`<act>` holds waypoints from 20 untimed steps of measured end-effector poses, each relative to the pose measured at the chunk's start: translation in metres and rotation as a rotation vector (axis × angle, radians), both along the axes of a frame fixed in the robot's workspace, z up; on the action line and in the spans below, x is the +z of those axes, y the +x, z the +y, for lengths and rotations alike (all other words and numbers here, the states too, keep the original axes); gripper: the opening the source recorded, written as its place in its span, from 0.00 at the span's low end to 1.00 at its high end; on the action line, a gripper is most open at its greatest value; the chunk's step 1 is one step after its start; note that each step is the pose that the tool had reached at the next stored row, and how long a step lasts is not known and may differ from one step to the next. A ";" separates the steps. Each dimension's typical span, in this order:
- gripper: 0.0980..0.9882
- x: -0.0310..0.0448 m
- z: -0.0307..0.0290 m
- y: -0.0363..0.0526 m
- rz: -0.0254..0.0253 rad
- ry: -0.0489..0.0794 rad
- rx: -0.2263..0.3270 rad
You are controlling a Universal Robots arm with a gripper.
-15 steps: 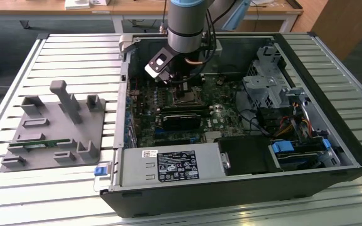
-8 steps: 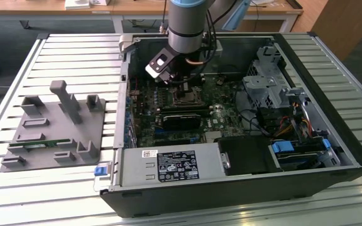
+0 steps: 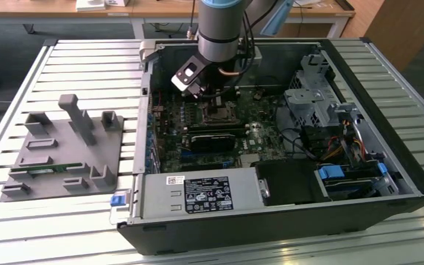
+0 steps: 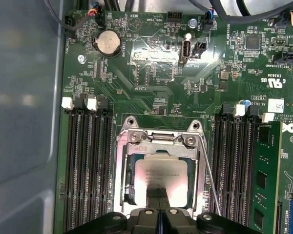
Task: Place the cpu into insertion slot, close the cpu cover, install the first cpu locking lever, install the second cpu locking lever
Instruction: 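Close the cpu cover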
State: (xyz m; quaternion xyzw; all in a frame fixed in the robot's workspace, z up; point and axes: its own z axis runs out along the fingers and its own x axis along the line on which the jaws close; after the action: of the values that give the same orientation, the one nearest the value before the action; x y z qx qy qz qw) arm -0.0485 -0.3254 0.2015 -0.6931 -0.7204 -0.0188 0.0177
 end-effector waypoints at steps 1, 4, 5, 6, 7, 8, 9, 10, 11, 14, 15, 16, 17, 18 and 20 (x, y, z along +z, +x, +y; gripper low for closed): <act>0.01 0.0024 -0.0002 -0.0001 0.0007 -0.001 0.000; 0.01 0.0088 -0.0003 -0.0002 0.0010 -0.001 0.000; 0.01 0.0107 -0.0003 -0.0002 0.0011 -0.001 0.000; 0.01 0.0128 -0.0003 -0.0002 0.0011 -0.001 0.000; 0.01 0.0146 -0.0004 -0.0002 0.0011 -0.001 0.000; 0.01 0.0155 -0.0003 -0.0002 0.0011 -0.001 0.000; 0.01 0.0155 -0.0003 -0.0002 0.0011 -0.001 0.000; 0.01 0.0155 -0.0003 -0.0001 0.0010 -0.001 0.000; 0.01 0.0155 -0.0003 0.0002 0.0010 -0.001 0.000; 0.01 0.0155 -0.0004 0.0028 0.0012 -0.001 0.000; 0.01 0.0155 -0.0004 0.0035 0.0012 -0.001 0.000; 0.01 0.0154 -0.0004 0.0040 0.0011 -0.001 0.000; 0.01 0.0153 -0.0003 0.0050 0.0011 -0.001 0.000; 0.01 0.0153 -0.0003 0.0057 0.0011 -0.001 0.000; 0.01 0.0153 -0.0003 0.0069 0.0012 -0.001 0.000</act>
State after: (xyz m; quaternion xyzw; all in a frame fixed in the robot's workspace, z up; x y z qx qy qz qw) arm -0.0417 -0.3257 0.2168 -0.6931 -0.7204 -0.0179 0.0177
